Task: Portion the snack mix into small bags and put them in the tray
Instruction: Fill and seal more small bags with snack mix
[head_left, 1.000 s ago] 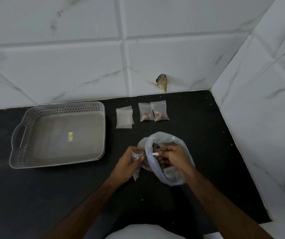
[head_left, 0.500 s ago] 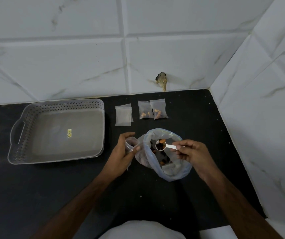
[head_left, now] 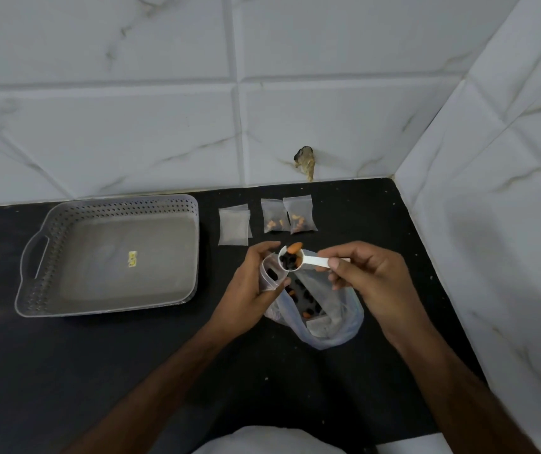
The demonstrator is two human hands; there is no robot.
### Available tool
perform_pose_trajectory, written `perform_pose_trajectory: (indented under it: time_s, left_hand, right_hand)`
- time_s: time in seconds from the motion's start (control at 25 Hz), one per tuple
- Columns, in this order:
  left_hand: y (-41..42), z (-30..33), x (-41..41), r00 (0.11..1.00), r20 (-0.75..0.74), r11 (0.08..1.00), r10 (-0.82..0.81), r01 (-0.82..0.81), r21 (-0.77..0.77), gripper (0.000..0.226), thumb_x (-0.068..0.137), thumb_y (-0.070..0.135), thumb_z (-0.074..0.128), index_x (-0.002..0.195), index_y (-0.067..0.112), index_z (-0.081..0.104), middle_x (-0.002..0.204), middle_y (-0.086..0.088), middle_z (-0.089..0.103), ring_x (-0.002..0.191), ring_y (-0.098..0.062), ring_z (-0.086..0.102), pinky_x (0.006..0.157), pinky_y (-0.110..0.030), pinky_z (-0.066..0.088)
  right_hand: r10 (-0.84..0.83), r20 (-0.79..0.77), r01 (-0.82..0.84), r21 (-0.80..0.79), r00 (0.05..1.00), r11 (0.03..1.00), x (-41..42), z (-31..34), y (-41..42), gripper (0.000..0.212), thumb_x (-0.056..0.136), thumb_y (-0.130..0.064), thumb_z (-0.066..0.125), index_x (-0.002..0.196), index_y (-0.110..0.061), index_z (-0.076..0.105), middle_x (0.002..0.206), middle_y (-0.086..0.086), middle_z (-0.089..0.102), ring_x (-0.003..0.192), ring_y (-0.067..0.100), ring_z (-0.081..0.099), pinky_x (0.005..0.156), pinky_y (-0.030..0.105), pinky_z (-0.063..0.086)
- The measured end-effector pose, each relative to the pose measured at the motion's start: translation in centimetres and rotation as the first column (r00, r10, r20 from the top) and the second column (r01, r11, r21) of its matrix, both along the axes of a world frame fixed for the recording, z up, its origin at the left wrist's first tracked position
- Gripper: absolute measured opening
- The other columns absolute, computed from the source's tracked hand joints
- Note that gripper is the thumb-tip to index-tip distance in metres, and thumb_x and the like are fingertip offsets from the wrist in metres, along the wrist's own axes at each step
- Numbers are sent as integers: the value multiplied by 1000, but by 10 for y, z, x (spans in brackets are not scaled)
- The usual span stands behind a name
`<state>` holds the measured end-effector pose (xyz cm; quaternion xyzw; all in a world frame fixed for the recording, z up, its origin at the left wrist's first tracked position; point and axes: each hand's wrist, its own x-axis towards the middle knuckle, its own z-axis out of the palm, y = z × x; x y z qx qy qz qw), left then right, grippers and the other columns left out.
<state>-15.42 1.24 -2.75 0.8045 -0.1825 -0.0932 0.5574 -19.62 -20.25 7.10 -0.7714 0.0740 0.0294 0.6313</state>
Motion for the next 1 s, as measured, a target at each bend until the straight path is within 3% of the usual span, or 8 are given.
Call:
perform_pose_trajectory:
  time_s: [0.08, 0.16, 0.32, 0.4, 0.52, 0.64, 0.8, 1.0]
  left_hand:
    - [-3, 6, 0, 1000, 27, 1000, 8, -8, -10, 59, 94, 18, 70, 143, 27, 37, 128, 25, 54, 126, 1, 55, 101, -13, 43]
    - [-4, 9, 0, 998, 57, 1000, 17, -17, -4, 61, 94, 24, 71, 144, 27, 36, 124, 21, 55, 122, -6, 57, 100, -21, 47]
    - [-2, 9, 3, 995, 75, 998, 61, -59, -33, 65, 90, 26, 70, 143, 38, 34, 122, 7, 58, 116, -15, 61, 99, -39, 52]
    - [0, 10, 3, 993, 85, 996, 85, -83, -34, 70, 89, 22, 71, 141, 49, 32, 123, 8, 57, 116, -16, 60, 100, -43, 52]
    - [0, 9, 4, 994, 76, 996, 84, -82, -29, 65, 92, 23, 71, 142, 42, 34, 126, 17, 53, 118, -15, 59, 102, -40, 51]
    - [-3, 10, 4, 996, 51, 996, 74, -71, -50, 62, 93, 18, 72, 140, 38, 36, 130, 24, 53, 126, -7, 56, 105, -26, 47]
    - [-6, 9, 4, 997, 51, 997, 52, -49, -60, 62, 93, 16, 72, 141, 34, 36, 136, 23, 53, 131, -4, 53, 103, -15, 44]
    - [-5, 13, 2, 996, 48, 994, 79, -75, -75, 58, 95, 19, 70, 142, 27, 38, 125, 19, 57, 120, -7, 59, 99, -16, 46]
  right_hand:
    - [83, 64, -68, -204, 995, 977, 0, -2, 12, 20, 93, -8, 65, 101, -23, 76, 86, -6, 73, 78, 9, 69, 71, 23, 57]
    - [179, 166, -99, -404, 970, 910, -2, -6, 22, 19, 94, -16, 62, 104, -24, 75, 90, -12, 72, 83, 7, 67, 73, 24, 57]
    - [509, 442, -4, -752, 739, 659, 3, -24, 23, 29, 87, -17, 51, 103, -9, 75, 95, 2, 75, 89, 8, 59, 80, 27, 50]
    - [549, 474, 27, -773, 688, 633, 4, -32, 21, 29, 86, -13, 53, 104, -6, 75, 99, 6, 76, 93, 10, 60, 85, 28, 47]
    - [333, 473, 0, -576, 816, 817, -3, -30, 21, 23, 91, -9, 58, 105, -8, 76, 99, 3, 76, 93, 6, 64, 83, 24, 51]
    - [-24, 209, 51, -125, 978, 991, -8, -16, 25, 21, 92, -3, 66, 104, -16, 77, 94, -5, 76, 87, 9, 70, 75, 20, 54]
    - [-172, -83, 189, 277, 982, 942, -6, -14, 21, 22, 91, 3, 64, 100, -12, 78, 90, 9, 75, 79, 15, 68, 71, 26, 57]
    - [-214, -245, 307, 453, 946, 837, -8, -18, 13, 21, 89, -1, 65, 94, -15, 80, 91, 9, 73, 74, 11, 65, 69, 22, 56]
